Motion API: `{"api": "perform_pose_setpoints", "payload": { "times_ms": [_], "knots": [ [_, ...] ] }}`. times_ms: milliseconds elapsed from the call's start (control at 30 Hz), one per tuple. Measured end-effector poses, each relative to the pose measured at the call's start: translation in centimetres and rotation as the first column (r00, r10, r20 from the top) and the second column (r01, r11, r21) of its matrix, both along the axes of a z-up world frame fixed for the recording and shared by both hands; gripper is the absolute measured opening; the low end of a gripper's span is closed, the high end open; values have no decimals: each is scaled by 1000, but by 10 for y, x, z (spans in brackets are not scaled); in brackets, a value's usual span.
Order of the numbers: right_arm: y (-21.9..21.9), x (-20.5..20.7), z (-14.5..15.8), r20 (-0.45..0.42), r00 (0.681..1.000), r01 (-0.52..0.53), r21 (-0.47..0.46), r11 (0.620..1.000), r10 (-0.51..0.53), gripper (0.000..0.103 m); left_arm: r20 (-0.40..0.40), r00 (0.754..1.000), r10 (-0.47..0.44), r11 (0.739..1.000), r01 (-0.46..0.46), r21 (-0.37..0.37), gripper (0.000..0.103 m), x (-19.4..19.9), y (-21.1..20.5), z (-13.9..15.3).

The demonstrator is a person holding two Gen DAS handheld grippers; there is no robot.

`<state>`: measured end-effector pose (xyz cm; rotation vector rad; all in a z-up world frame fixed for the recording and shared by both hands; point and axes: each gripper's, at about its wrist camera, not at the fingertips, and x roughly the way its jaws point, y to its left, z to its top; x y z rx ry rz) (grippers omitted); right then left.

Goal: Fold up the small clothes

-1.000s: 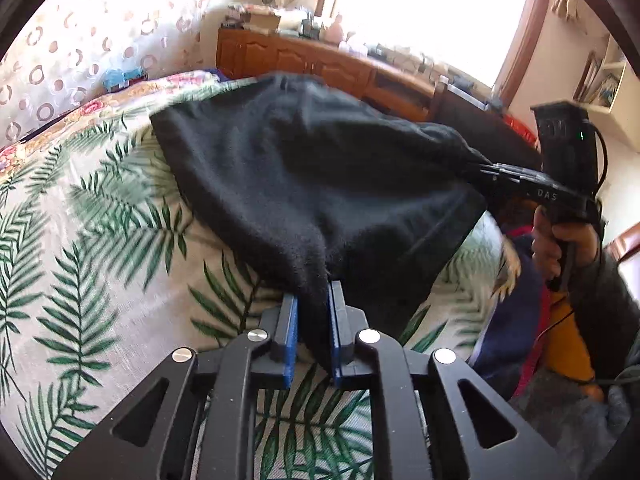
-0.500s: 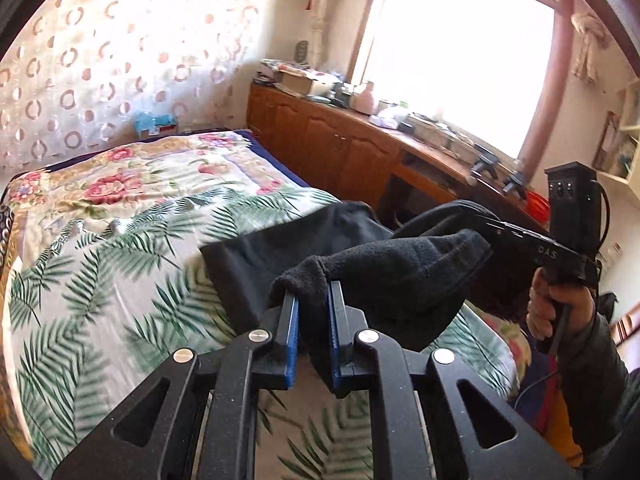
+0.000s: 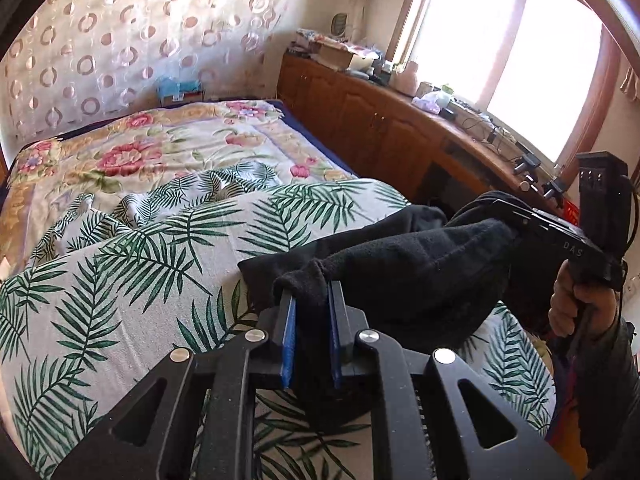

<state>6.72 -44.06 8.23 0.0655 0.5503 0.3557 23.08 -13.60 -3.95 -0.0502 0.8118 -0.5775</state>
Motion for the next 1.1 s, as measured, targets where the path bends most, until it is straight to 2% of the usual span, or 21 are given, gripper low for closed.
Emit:
{"api": "perform_pose_setpoints", "payload": {
  "times_ms": [67, 133, 200, 233, 300, 367, 433, 533, 700, 933, 1100],
  "knots": [
    [0, 2, 3, -1, 1000, -5, -19, 1000, 5, 17, -1, 1000, 7, 1000, -7, 11, 21, 1, 0, -1],
    [0, 2, 7, 4, 1000, 6, -31, 1000, -6, 27, 19, 999, 33, 999, -34, 28, 26, -1, 4, 1],
    [-6, 0, 11, 18, 1000, 25, -28, 999, -24, 40, 33, 999, 33, 999, -33, 10, 33, -4, 12, 4],
    [-9, -3, 14, 28, 999, 32, -29, 999, -31, 40, 32, 999, 26, 1000, -26, -3, 41, -4, 15, 5],
    [-12, -10, 17, 41, 999, 36, -42, 998, -34, 44, 34, 999, 26, 1000, -26, -5, 49, -6, 22, 6],
    [-14, -19, 17, 48, 998, 32, -64, 997, -29, 48, 34, 999, 20, 1000, -20, 6, 68, -7, 27, 5],
    [-15, -24, 12, 48, 999, 26, -89, 996, -22, 52, 28, 1000, 6, 1000, -6, 11, 81, -8, 31, 2],
    [-13, -32, 8, 29, 1000, 13, -140, 990, -9, 53, 16, 1000, -8, 999, 7, 32, 81, -10, 32, -5],
    [-5, -39, 2, -11, 1000, -30, -170, 985, 29, 54, -7, 1000, -26, 997, 27, 74, 81, -12, 29, -17],
    [15, -4, 8, -40, 998, -65, -221, 973, 57, 54, -40, 996, -76, 991, 80, 111, 81, -12, 12, -29],
    [21, 28, 24, -27, 996, -89, -198, 976, 86, 54, -49, 995, -85, 989, 90, 120, 81, -11, 11, -32]
  ]
}}
